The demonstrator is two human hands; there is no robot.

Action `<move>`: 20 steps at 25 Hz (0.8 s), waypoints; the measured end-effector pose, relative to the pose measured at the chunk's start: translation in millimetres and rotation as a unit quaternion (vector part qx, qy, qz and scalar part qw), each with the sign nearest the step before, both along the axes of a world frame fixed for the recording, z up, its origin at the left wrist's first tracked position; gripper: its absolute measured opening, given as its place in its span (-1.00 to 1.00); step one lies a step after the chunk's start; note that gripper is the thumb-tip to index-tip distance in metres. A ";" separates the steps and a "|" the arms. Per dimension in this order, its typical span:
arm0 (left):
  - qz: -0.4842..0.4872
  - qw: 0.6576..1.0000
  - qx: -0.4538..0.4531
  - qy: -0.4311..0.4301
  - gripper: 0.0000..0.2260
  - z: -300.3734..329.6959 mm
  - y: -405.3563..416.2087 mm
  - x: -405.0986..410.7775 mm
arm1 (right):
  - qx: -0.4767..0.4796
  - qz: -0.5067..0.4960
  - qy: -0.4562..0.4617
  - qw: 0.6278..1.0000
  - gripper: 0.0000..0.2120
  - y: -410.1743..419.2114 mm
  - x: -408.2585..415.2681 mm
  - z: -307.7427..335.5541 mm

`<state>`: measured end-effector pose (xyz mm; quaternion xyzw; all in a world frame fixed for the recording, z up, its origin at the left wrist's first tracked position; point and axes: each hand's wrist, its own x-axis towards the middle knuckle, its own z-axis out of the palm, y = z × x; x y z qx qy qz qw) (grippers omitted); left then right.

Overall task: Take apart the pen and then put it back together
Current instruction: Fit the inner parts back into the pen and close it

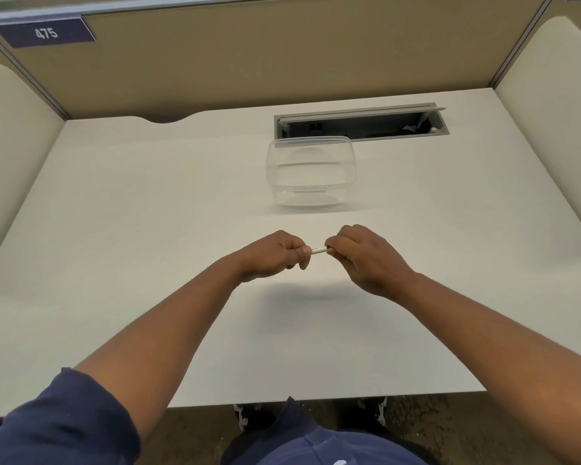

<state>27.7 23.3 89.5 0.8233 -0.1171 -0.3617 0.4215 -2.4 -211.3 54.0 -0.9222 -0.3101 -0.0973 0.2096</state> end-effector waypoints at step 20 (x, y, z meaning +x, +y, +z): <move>-0.020 0.995 0.082 -0.058 -0.68 -4.2 -4.3 4.0 | 0.119 -0.135 0.276 0.944 -0.77 20.2 -1.4 9.9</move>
